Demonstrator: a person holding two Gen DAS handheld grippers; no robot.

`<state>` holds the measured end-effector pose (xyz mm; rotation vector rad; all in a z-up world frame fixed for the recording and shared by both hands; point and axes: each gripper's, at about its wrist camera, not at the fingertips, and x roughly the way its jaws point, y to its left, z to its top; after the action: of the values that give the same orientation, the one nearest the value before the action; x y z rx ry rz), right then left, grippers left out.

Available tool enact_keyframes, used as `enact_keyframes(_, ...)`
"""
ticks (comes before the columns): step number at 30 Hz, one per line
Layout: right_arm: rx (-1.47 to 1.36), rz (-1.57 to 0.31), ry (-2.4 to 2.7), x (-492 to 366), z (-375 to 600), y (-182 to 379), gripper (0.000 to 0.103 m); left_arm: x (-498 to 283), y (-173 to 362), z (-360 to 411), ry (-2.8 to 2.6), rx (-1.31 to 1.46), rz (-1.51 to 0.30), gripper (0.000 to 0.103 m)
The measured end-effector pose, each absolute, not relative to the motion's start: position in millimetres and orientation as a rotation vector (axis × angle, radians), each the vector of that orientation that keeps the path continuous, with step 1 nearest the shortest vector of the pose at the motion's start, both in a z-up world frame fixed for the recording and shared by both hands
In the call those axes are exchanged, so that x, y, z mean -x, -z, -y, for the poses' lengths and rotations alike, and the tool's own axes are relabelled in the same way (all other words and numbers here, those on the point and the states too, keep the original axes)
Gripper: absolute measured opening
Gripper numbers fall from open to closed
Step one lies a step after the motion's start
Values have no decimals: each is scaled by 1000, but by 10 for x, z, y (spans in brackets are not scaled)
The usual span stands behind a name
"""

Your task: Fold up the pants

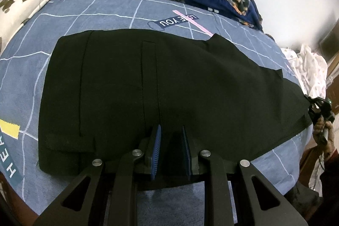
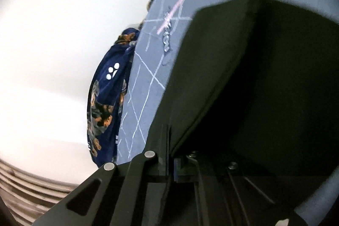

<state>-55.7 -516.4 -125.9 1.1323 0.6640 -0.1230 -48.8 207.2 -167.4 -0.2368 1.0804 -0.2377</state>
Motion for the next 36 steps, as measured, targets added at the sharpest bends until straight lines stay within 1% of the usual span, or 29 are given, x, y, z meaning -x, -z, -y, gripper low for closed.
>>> enact_keyframes(5, -1141, -648, 108, 911, 5246, 1134, 5, 484, 1667, -2068, 252, 224, -1083, 21)
enact_keyframes(10, -1212, -709, 167, 1203, 5372, 1481, 5, 478, 1676, -2076, 262, 209, -1084, 21)
enact_keyframes(12, -1259, -677, 156, 1264, 5409, 1579, 1, 474, 1673, -2066, 263, 201, -1086, 21)
enact_keyframes(15, -1267, -659, 141, 1256, 5430, 1585, 1, 473, 1671, -2060, 262, 196, -1087, 21)
enact_keyframes(17, -1326, -640, 114, 1270, 5483, 1621, 2, 477, 1672, -2060, 262, 199, -1086, 21)
enact_keyframes(19, -1399, -595, 101, 1327, 5557, 1648, 5, 485, 1674, -2064, 258, 207, -1085, 21)
enact_keyframes(20, -1409, -578, 105, 1369, 5594, 1640, 6, 484, 1675, -2060, 256, 210, -1085, 21)
enact_keyframes(22, -1407, -554, 128, 1461, 5680, 1604, 11, 486, 1676, -2050, 252, 210, -1084, 21)
enact_keyframes(24, -1401, -536, 156, 1562, 5779, 1581, 11, 483, 1674, -2051, 254, 204, -1085, 21)
enact_keyframes(28, -1316, -578, 213, 1609, 5845, 1498, 5, 476, 1675, -2055, 254, 203, -1087, 22)
enact_keyframes(33, -1254, -606, 241, 1589, 5824, 1405, 4, 483, 1673, -2054, 251, 202, -1089, 22)
enact_keyframes(36, -1272, -607, 245, 1676, 5875, 1444, 2, 481, 1671, -2052, 254, 199, -1091, 22)
